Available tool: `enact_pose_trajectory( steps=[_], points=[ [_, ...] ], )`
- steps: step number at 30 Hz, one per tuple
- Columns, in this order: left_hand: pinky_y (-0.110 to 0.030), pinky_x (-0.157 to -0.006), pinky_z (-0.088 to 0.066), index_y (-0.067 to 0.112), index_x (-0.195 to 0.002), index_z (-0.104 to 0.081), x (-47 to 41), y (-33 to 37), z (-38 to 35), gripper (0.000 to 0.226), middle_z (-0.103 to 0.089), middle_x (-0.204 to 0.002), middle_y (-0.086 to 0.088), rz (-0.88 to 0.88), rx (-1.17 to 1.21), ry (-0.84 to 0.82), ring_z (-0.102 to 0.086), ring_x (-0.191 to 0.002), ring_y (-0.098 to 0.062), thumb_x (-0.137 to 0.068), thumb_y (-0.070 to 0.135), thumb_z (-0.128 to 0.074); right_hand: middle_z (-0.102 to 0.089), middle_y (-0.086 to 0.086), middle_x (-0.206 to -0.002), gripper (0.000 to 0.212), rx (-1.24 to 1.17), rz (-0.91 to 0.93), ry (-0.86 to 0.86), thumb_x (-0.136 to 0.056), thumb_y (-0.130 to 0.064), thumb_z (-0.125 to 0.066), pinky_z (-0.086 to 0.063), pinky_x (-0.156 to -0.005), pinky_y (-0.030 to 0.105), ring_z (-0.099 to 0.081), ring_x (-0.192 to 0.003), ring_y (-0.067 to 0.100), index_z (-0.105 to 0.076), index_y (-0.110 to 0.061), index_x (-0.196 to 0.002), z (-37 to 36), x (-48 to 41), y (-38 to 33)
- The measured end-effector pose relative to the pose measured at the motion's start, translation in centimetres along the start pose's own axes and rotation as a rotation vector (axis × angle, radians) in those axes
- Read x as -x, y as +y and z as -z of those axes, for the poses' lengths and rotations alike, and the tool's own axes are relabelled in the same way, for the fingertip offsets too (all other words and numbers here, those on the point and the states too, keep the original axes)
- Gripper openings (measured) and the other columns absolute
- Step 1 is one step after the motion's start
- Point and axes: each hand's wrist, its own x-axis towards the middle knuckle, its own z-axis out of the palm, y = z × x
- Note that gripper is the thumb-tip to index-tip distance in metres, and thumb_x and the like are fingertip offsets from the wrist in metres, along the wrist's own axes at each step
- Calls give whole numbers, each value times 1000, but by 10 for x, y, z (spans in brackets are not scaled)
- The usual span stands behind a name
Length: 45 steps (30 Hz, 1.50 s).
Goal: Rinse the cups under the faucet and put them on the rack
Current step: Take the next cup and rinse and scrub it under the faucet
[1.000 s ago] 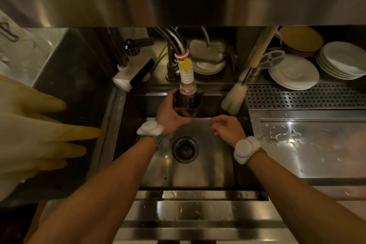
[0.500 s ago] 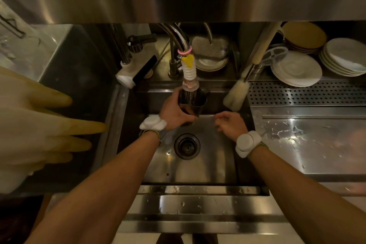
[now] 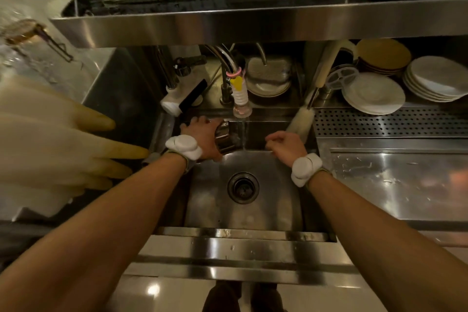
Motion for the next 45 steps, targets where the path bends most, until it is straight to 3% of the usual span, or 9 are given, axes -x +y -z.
enact_pose_trajectory(
  steps=[12,20,23,26,30,33,37,42,45],
  points=[
    [-56,-107,-24,29,-144,-30,15,16,36,90,-35,-144,-18,1,-478,32,-29,-135,-38,-67,40,-75,-70,7,-102,22,-4,21,15,-86,-14,-62,-53,-92,39,-66,-95,23,-69,-14,-107,10,-1,-9],
    [-51,-110,-22,31,-145,-25,15,32,52,67,-35,-143,-17,-40,-629,133,-27,-135,-36,-87,28,-57,-69,6,-87,13,-90,12,12,-80,-11,-65,-53,-74,32,-61,-69,16,-66,-23,-86,7,-4,-15],
    [-52,-107,-28,31,-144,-28,10,26,39,82,-36,-142,-19,47,-347,88,-34,-131,-41,-73,37,-71,-68,7,-95,15,-100,-21,-30,-82,-10,-65,-53,-77,30,-63,-77,17,-66,-20,-93,3,-5,-14],
    [-44,-102,-42,23,-143,-33,8,29,21,102,-44,-141,-15,229,275,-41,-45,-127,-38,-57,43,-83,-68,8,-104,22,-76,-45,-98,-83,-13,-67,-52,-86,31,-64,-92,19,-67,-15,-105,-4,0,-8],
    [-32,-89,-52,12,-119,-61,2,51,-18,61,-65,-122,-10,338,1042,-125,-64,-103,-22,-65,29,-85,-63,8,-116,47,-153,-117,-178,-84,-27,-68,-52,-79,34,-62,-101,24,-54,-20,-128,-17,1,-2],
    [-25,-63,-50,19,-105,-62,3,66,-27,35,-68,-106,-7,432,1424,-158,-63,-78,-13,-85,47,-63,-53,-2,-121,63,-316,-261,-265,-84,-37,-65,-51,-70,33,-57,-103,23,-36,-32,-139,-27,-2,-4],
    [-30,-75,-44,26,-117,-56,-4,50,-35,53,-62,-109,-3,478,1446,-135,-59,-95,-19,-94,64,-26,-59,4,-125,69,-444,-362,-277,-77,-48,-70,-55,-77,40,-60,-107,26,-40,-28,-136,-43,-13,-8],
    [-38,-88,-49,17,-119,-58,-18,26,-48,54,-64,-115,-5,544,1475,-113,-61,-102,-24,-93,60,-39,-54,2,-129,80,-432,-363,-224,-76,-41,-74,-54,-73,36,-58,-110,25,-30,-25,-141,-69,-13,-18],
    [-32,-77,-52,14,-115,-61,-24,42,-46,50,-66,-100,-7,520,1615,-149,-64,-86,-21,-97,54,-35,-53,3,-131,91,-432,-287,-132,-70,-29,-82,-52,-86,36,-57,-108,21,-27,-19,-142,-70,-11,-10]
  ],
)
